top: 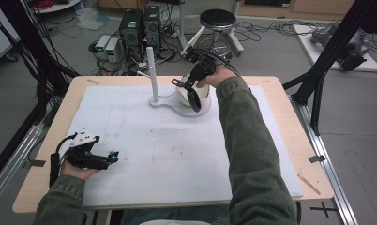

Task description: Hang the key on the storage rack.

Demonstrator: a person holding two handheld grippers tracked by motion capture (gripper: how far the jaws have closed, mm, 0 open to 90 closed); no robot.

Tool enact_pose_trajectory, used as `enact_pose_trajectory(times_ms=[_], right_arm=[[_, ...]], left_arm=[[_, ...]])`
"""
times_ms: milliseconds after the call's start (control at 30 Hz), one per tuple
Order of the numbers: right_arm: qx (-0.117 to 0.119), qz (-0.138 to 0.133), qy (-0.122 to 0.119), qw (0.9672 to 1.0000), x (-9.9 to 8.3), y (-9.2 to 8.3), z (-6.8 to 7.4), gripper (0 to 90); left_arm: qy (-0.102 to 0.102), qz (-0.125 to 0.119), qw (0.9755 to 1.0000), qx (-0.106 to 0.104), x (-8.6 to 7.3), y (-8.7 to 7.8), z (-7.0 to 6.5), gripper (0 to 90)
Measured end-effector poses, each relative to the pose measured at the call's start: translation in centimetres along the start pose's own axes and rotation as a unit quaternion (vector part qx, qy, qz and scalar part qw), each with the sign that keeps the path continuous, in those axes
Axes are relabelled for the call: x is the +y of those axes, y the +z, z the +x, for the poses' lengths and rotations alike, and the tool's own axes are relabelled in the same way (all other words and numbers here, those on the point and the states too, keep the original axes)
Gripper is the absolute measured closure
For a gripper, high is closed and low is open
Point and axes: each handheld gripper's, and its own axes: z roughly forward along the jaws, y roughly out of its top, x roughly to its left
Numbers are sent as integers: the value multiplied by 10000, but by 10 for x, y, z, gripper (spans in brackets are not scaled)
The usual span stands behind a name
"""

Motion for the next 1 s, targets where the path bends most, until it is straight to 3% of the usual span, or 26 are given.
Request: enact_pose_trajectory(times_ms=[533,767,1000], right_arm=[[5,59,-359,9993,55,10,22,830],[26,59,-326,9994,66,14,22,829],[35,-181,-330,9993,71,8,21,827]], left_arm=[[-35,-40,10000,-32,0,0,0,18],[-29,-61,10000,-47,0,-1,0,18],[-61,-72,9999,-74,0,0,0,18]])
